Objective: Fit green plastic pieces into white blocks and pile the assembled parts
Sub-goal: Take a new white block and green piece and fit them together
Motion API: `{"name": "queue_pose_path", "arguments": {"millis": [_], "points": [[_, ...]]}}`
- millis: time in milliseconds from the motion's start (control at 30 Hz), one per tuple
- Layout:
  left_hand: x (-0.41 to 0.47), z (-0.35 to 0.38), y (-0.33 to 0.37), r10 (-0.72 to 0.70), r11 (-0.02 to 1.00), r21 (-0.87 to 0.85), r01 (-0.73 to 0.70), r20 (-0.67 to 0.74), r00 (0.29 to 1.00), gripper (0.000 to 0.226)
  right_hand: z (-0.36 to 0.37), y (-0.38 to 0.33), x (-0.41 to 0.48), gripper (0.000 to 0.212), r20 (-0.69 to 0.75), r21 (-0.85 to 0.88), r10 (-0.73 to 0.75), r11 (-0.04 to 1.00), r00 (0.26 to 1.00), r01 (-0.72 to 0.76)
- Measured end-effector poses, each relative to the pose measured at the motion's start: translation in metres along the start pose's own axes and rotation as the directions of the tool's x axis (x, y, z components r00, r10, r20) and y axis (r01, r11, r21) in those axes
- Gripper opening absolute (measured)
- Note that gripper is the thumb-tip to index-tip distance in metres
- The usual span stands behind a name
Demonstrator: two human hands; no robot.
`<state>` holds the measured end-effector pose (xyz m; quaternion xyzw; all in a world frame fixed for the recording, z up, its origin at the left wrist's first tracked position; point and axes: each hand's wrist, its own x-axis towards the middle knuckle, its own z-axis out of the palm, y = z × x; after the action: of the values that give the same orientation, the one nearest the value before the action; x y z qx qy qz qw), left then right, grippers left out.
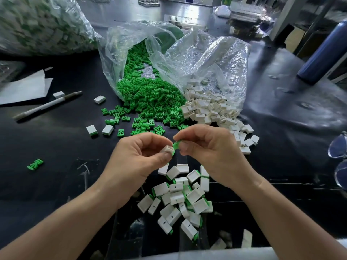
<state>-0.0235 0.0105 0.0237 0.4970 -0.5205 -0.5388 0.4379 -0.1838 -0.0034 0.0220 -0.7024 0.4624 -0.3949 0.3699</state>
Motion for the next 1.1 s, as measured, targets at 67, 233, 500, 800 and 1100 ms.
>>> {"name": "queue_pose_path", "arguments": {"millis": [67, 233, 500, 800, 1100], "points": [[0.0001, 0.0001, 0.0003, 0.002, 1.0, -0.007, -0.002, -0.001, 1.0, 0.018, 0.0013, 0.0003, -0.0002, 0.03, 0.01, -0.008, -0.008, 1.0, 1.0, 0.008], [-0.0003, 0.0004, 0.0014, 0.0, 0.999, -0.035, 0.0, -0.003, 1.0, 0.02, 0.0014, 0.002, 0.0001, 0.027, 0.005, -0.024, -0.006, 1.0, 1.0, 0.006], [0.0007, -0.0019, -0.0027, 0.051, 0.998, 0.049, -0.051, 0.0, 0.999, 0.017, 0.0023, 0.0032, -0.0018, 0.012, 0.027, -0.093, -0.02, 0.995, 0.999, 0.022], [0.0016, -0.001, -0.0013, 0.05, 0.999, -0.018, -0.05, -0.011, 0.999, 0.011, -0.0003, 0.0035, -0.0014, 0.019, 0.116, -0.076, 0.096, 0.993, 0.989, -0.087], [0.0022, -0.0025, -0.0028, -0.016, 0.999, -0.043, 0.018, 0.049, 0.999, 0.018, 0.0046, -0.0015, -0.0041, 0.024, 0.138, -0.157, 0.088, 0.985, 0.987, -0.066]]}}
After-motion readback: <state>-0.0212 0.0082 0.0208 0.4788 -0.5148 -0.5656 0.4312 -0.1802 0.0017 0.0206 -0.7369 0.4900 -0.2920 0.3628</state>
